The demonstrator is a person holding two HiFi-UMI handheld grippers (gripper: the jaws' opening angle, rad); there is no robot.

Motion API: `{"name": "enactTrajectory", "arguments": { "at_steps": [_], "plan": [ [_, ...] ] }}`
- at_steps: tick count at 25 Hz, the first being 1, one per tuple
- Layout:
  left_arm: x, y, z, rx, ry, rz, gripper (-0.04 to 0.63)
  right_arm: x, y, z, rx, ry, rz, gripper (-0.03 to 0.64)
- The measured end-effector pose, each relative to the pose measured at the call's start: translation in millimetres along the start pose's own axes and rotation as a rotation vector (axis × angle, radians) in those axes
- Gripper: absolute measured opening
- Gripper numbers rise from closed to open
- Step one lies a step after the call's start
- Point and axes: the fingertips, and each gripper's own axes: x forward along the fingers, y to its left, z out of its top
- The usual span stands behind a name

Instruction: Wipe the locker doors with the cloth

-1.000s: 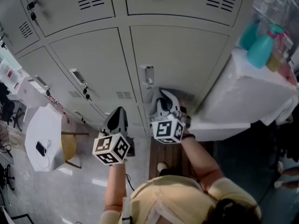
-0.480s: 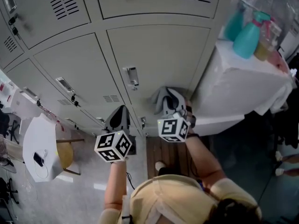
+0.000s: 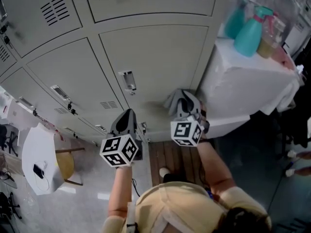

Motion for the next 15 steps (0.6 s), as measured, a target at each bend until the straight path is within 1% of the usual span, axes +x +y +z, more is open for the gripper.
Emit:
{"name": "enactTrajectory", "arguments": {
  "at_steps": [2,6,10,15],
  "plan": [
    [1.0,-0.7,-1.0,-0.004,0.001,-0.001,-0.012,-0.3,-4.6,-7.9,0.013,0.011,-0.019,0.006],
    [1.3,-0.4,-3.3,-0.006,0.006,0.001,-0.012,-2.1,-15.3,-14.2,-0.005,0.033,-0.044,0.006],
    [0.4,0.0,-4.3,-0.011,0.001,0.002,-0.012,-3.7,-22.5,-23.6,0.007,0.044,-0.074,0.006],
    [-5.4,4.7,-2.7,-0.011,-0.011,0.015,-0.012,-11.2,-22.5,-17.9,0.023,0.03,-0.065,0.006]
  ]
}}
